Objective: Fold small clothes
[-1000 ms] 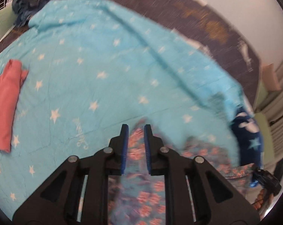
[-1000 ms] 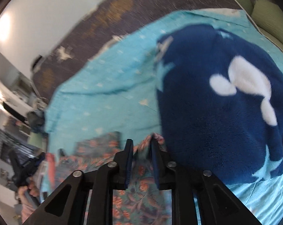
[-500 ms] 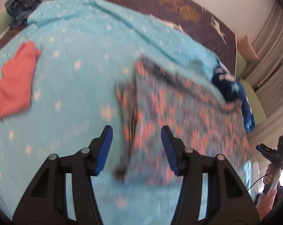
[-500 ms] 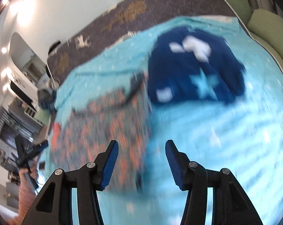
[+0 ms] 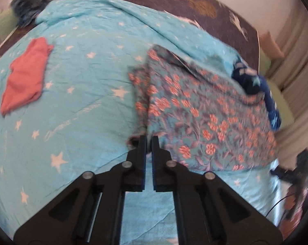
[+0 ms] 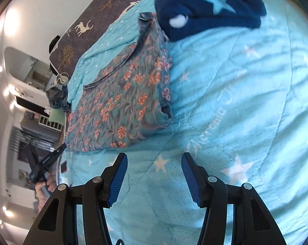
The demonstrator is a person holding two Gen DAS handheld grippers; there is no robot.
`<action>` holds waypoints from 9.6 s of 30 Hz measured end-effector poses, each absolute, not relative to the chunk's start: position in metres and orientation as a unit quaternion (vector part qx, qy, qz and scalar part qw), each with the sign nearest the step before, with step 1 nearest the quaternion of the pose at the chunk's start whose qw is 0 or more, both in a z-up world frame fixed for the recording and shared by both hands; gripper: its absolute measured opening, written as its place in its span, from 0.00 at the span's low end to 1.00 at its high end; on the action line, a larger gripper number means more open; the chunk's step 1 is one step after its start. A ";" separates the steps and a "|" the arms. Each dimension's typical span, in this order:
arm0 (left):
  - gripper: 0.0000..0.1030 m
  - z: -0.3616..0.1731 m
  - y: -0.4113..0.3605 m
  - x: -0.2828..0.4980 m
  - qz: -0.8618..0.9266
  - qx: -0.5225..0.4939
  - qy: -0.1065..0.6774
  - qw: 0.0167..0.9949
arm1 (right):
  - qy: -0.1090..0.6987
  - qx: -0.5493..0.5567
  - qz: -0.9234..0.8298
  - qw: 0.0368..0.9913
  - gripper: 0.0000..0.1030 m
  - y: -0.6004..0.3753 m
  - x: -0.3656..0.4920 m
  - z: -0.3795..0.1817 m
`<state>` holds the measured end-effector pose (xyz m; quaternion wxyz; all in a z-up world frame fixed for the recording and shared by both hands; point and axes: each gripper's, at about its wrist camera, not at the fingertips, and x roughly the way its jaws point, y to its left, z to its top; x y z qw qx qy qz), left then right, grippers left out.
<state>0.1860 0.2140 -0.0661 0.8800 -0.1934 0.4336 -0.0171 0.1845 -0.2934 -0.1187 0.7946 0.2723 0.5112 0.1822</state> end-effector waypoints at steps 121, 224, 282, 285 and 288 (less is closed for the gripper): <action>0.13 -0.055 0.136 0.023 -0.064 -0.214 0.438 0.871 | 0.384 0.079 0.253 0.884 0.15 -0.312 0.024 -0.054; 0.52 -0.091 0.138 0.045 0.007 -0.143 0.489 0.861 | 0.510 0.180 0.068 0.838 0.27 -0.335 0.140 -0.130; 0.55 -0.070 0.180 -0.022 -0.122 -0.122 0.405 0.898 | 0.466 -0.069 0.284 0.835 0.55 -0.099 0.035 -0.070; 0.55 -0.068 0.181 -0.021 -0.106 -0.131 0.401 0.900 | 0.446 -0.113 0.316 0.830 0.55 -0.054 0.029 -0.075; 0.55 -0.069 0.197 -0.030 -0.086 -0.176 0.390 0.900 | 0.412 -0.167 0.342 0.828 0.55 0.000 0.021 -0.087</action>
